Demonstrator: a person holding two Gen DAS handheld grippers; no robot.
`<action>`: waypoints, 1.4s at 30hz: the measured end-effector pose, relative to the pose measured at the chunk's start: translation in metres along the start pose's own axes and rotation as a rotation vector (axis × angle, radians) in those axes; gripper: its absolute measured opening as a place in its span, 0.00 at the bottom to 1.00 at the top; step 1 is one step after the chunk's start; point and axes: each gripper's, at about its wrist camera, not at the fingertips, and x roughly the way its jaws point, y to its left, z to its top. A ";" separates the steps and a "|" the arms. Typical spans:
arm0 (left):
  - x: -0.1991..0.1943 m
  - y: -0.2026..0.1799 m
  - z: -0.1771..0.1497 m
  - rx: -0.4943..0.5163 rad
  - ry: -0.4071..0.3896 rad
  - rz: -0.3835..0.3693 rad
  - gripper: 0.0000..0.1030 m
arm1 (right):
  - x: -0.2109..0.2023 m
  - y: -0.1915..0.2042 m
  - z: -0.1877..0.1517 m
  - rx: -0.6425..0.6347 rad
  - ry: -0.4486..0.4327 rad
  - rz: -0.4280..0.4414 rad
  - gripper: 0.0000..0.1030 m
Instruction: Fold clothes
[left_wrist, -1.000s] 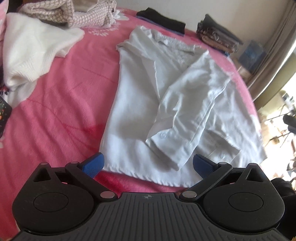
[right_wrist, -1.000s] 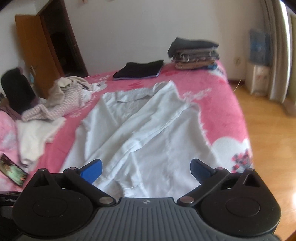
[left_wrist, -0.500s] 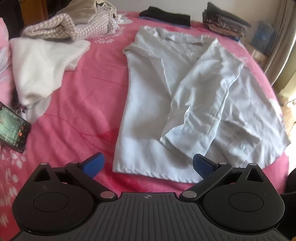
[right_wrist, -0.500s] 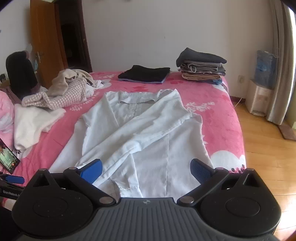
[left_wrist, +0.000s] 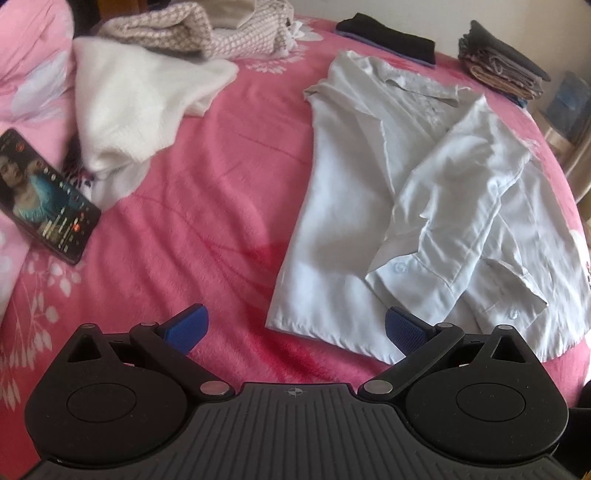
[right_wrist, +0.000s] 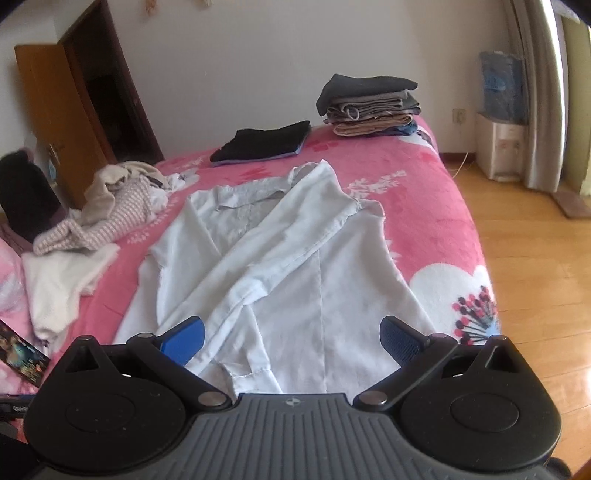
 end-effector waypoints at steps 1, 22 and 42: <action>0.000 0.003 0.000 -0.019 0.000 -0.001 1.00 | 0.000 -0.002 0.000 0.006 -0.002 0.005 1.00; -0.002 0.013 0.005 -0.062 -0.043 0.072 1.00 | -0.011 0.010 0.006 -0.065 -0.098 -0.038 1.00; 0.033 0.021 0.006 0.025 -0.037 -0.083 0.65 | -0.010 -0.066 0.017 0.167 -0.077 -0.059 1.00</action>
